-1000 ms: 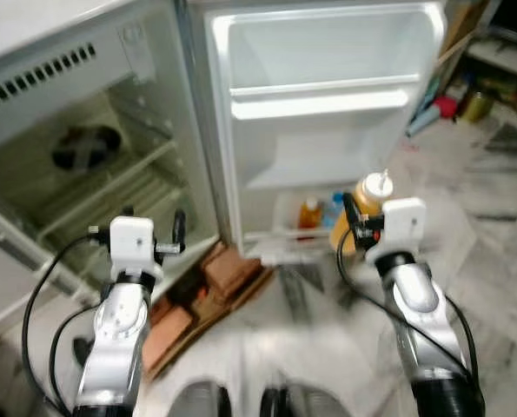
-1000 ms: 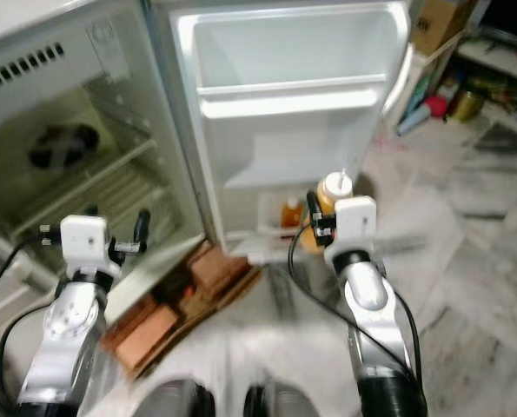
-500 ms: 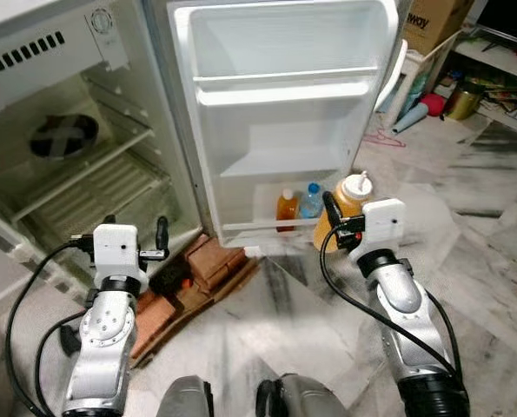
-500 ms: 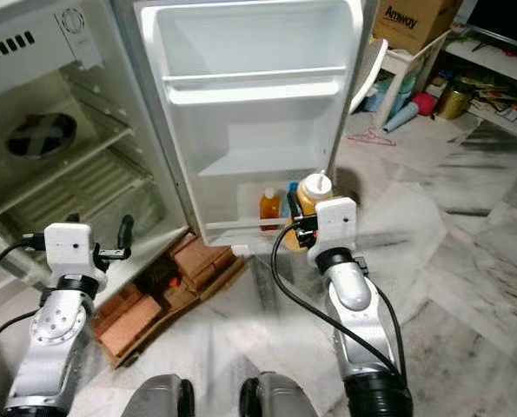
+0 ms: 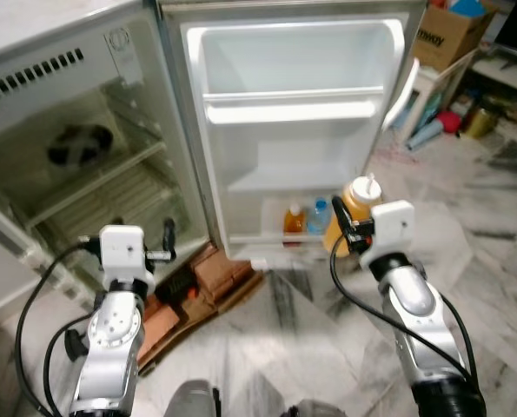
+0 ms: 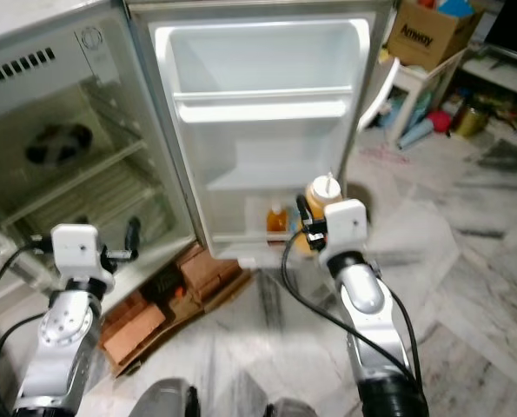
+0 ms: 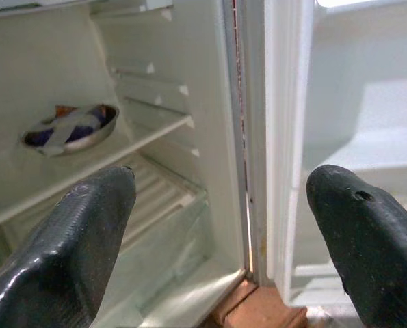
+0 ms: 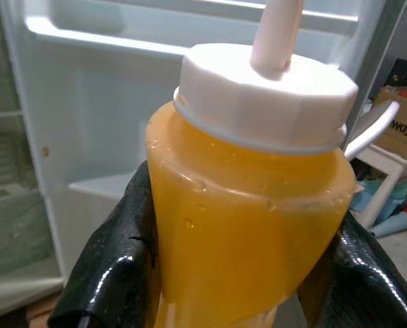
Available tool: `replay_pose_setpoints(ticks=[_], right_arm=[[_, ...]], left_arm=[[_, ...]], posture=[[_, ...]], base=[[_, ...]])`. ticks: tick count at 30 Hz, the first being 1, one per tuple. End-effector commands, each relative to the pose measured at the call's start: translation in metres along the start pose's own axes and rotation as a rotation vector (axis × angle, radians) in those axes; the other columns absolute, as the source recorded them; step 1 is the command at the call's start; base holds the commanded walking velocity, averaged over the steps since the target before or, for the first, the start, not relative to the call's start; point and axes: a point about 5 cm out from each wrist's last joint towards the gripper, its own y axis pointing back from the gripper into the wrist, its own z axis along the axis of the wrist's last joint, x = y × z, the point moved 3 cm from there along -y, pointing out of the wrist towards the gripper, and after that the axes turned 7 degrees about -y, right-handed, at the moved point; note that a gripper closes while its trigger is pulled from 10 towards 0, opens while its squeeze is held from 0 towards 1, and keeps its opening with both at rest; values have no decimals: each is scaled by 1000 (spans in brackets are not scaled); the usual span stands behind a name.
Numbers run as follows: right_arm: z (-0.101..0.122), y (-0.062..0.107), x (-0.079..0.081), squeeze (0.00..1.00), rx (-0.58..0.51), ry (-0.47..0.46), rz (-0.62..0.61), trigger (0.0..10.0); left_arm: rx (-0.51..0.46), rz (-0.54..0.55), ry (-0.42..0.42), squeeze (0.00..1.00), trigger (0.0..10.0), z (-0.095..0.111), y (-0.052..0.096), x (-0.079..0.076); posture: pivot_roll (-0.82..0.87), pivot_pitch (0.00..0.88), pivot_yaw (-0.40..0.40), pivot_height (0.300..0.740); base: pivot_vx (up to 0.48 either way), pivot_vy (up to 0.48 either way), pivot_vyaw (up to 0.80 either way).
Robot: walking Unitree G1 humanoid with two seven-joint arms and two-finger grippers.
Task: Restocking fridge
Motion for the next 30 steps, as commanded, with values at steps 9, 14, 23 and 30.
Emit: replay_pose_setpoints(ticks=[9,14,23,30], right_arm=[[5,-4,6,0,-22,-10,23,10000],[4,-4,9,0,-17,-10,31,10000],[5,-5,8,0,-16,-7,32,10000],[5,-5,8,0,-18,-4,30,10000]], left_arm=[[3,18,13,0,10000,1,-1,6],[3,17,13,0,10000,1,-1,5],[6,15,4,0,10000,0,-1,3],[4,9,27,0,10000,1,-1,-1]], posture=[[43,100,-17,740],[41,102,-21,740],[38,102,-23,740],[39,104,-21,740]], base=[[211,179,0],[0,453,0],[32,386,0],[168,115,0]])
